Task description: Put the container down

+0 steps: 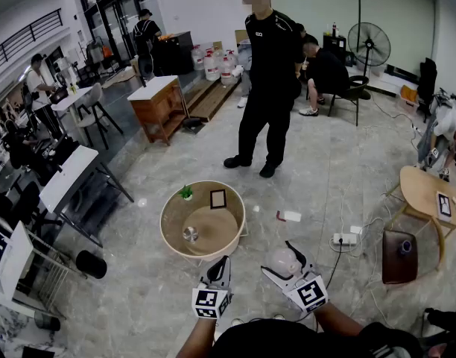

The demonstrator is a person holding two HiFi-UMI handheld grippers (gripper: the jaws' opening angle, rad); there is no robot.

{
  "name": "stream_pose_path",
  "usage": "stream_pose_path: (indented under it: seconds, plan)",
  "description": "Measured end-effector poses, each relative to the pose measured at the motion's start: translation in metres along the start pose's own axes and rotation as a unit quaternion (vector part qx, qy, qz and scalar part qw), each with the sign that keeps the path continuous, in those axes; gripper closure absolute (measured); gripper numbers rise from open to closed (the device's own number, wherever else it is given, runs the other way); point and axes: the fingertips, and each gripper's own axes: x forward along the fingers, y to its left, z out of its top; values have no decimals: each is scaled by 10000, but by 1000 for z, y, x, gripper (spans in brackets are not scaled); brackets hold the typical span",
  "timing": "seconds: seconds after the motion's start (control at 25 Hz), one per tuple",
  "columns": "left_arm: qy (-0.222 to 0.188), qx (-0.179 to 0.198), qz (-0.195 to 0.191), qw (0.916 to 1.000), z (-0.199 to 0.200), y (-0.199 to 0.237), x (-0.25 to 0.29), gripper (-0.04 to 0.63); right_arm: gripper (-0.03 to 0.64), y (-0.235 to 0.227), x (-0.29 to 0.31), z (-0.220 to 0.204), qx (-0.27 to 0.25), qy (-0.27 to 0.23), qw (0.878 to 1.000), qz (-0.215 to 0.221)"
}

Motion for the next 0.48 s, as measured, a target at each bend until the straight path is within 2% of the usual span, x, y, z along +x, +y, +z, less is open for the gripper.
stream_pose_path:
  seconds: [0.48]
  plan:
    - [-36,53,9,10000,4,14,-3,595,219,4,19,3,-198,-58,9998,-19]
